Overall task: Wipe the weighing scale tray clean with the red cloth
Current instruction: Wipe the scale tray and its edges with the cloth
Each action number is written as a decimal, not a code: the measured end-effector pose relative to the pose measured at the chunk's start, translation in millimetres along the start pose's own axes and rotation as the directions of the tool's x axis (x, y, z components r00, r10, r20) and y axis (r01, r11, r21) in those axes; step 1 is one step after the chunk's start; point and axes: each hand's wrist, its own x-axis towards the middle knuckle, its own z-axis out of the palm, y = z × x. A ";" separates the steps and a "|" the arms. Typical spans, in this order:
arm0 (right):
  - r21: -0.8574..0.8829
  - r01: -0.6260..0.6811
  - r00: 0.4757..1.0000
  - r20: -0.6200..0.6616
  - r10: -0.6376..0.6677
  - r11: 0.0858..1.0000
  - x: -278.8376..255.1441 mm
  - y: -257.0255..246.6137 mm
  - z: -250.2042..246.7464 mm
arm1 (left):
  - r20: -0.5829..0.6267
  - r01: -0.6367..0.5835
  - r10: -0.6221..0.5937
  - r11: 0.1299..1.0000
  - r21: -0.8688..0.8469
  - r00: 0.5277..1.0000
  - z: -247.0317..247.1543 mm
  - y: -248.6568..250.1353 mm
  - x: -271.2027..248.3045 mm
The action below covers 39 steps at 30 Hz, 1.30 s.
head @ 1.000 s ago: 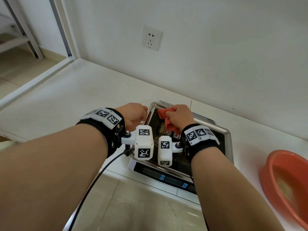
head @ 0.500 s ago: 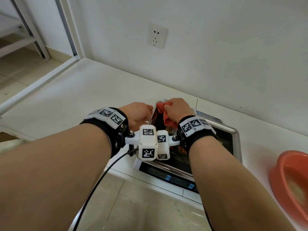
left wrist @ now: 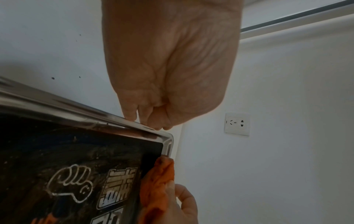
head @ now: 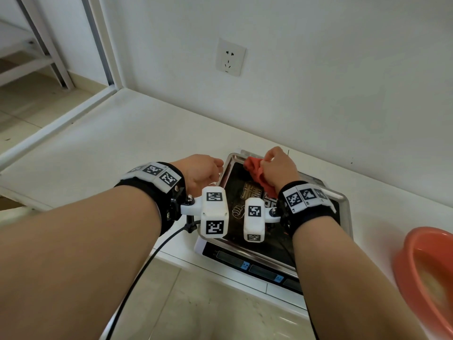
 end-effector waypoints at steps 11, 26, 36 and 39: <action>-0.135 0.107 0.987 0.131 -0.090 0.985 -6.7 -19.8 5.3 | 0.007 0.000 0.000 1.000 -0.009 1.000 1.9 -0.1 -6.8; -0.022 0.175 0.965 0.201 -0.168 0.984 -24.6 -27.9 -3.2 | 0.014 -0.013 0.013 1.000 -0.015 1.000 3.1 -0.2 -12.1; 0.089 0.058 0.948 0.308 -0.083 0.994 -27.3 -26.1 -1.6 | 0.022 -0.001 0.002 0.999 -0.046 1.000 1.8 0.5 -9.9; 0.378 -0.124 0.968 0.249 0.028 0.917 -24.7 -14.1 -14.0 | -0.038 -0.020 0.020 1.000 0.003 0.999 2.4 3.5 -6.0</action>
